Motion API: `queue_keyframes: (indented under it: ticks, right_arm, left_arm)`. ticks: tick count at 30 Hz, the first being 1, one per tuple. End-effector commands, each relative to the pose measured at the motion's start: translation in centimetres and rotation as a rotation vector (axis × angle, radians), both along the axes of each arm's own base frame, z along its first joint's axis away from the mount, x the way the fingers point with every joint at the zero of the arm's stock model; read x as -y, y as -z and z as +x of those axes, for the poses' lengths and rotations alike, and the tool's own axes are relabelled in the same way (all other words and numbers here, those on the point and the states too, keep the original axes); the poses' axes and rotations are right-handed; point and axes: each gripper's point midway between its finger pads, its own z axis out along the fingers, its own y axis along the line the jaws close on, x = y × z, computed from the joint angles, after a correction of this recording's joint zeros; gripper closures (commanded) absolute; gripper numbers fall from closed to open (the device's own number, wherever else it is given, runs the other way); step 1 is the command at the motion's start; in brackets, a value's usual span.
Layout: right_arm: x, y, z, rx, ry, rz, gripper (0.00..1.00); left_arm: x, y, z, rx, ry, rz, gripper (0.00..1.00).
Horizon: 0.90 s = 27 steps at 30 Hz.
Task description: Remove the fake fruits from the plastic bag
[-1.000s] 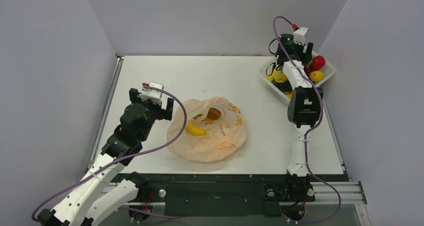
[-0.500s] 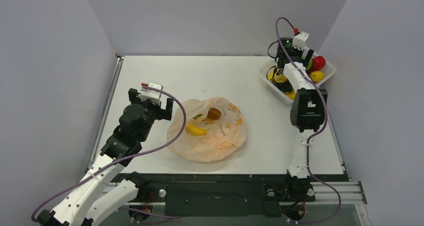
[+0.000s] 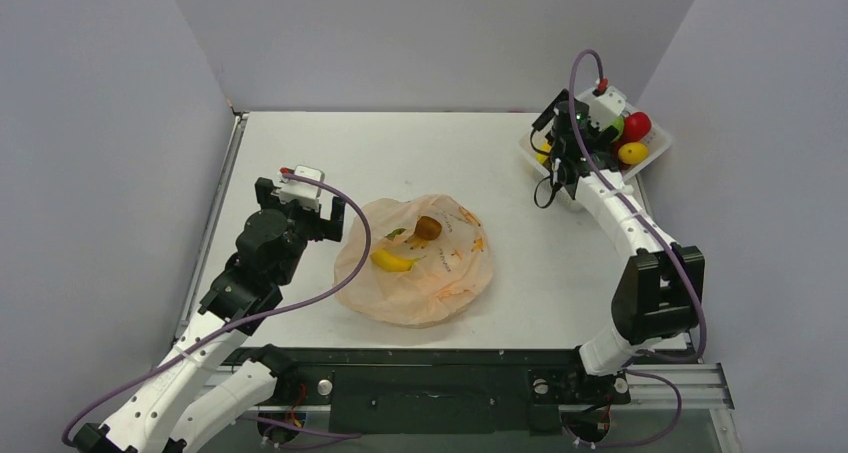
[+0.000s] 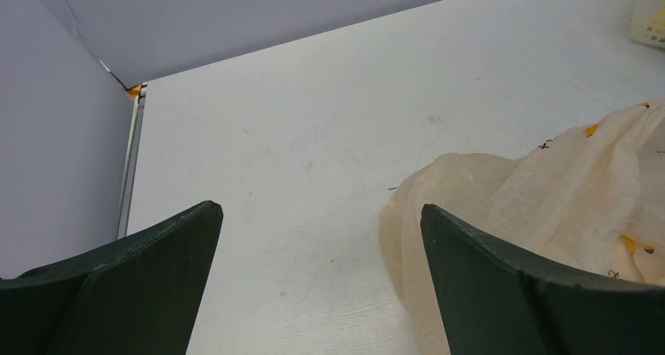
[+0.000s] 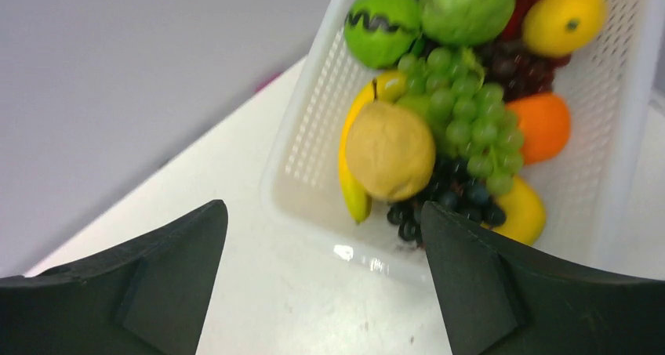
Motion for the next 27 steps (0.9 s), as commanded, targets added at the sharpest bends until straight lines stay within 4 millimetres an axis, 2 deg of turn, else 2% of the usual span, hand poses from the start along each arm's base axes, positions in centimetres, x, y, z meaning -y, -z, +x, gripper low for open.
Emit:
queue_keyframes:
  ticks: [1, 2, 3, 6, 10, 11, 13, 14, 15, 19, 23, 24, 25, 27]
  right_arm:
    - [-6.9, 1.8, -2.0, 0.065, -0.246, 0.176, 0.11]
    - [-8.7, 1.0, -3.0, 0.089, -0.294, 0.182, 0.11]
    - [-9.7, 1.4, -4.0, 0.094, -0.328, 0.188, 0.11]
    - [-14.1, 1.7, -6.4, 0.100, -0.481, 0.191, 0.12]
    - [-18.1, 2.2, -10.2, 0.074, -0.647, 0.138, 0.13]
    - [-18.5, 2.5, -11.1, 0.068, -0.674, 0.127, 0.14]
    - [-21.5, 3.7, -13.5, 0.044, -0.798, 0.095, 0.14]
    - [-22.4, 4.0, -14.2, 0.045, -0.846, 0.074, 0.16]
    - [-23.7, 5.4, -15.6, 0.018, -0.899, 0.058, 0.16]
    - [-27.3, 7.5, -18.6, 0.004, -1.026, 0.005, 0.20]
    - [-30.6, 9.0, -21.3, -0.014, -1.131, -0.007, 0.30]
    - [-30.8, 9.4, -21.7, -0.019, -1.138, -0.014, 0.33]
    - [-31.6, 9.6, -22.8, -0.021, -1.169, -0.026, 0.34]
    - [-31.8, 9.7, -23.9, -0.014, -1.187, -0.066, 0.35]
  left_arm:
    - [0.5, -2.0, 0.1, 0.054, 0.015, -0.043, 0.01]
    - [0.4, -2.0, 0.1, 0.056, 0.013, -0.044, 0.01]
    - [0.4, -1.9, 0.1, 0.056, 0.011, -0.042, 0.01]
    - [0.2, -1.6, 0.2, 0.050, -0.004, -0.032, 0.01]
    - [0.2, -1.3, 0.4, 0.041, -0.010, -0.021, 0.01]
    - [0.2, -1.2, 0.4, 0.039, -0.011, -0.018, 0.01]
    - [0.1, -1.3, 0.4, 0.039, -0.015, -0.016, 0.01]
    - [0.1, -1.2, 0.4, 0.039, -0.016, -0.015, 0.01]
    - [-0.1, -1.3, 0.4, 0.042, -0.023, -0.014, 0.01]
    - [-0.5, -1.0, 0.6, 0.042, -0.046, -0.001, 0.02]
    - [-0.4, -0.5, 0.8, 0.025, -0.049, 0.013, 0.02]
    - [-0.4, -0.5, 0.9, 0.024, -0.048, 0.014, 0.02]
    - [-0.4, -0.4, 0.9, 0.020, -0.050, 0.018, 0.02]
    - [-0.4, -0.2, 1.0, 0.015, -0.056, 0.026, 0.02]
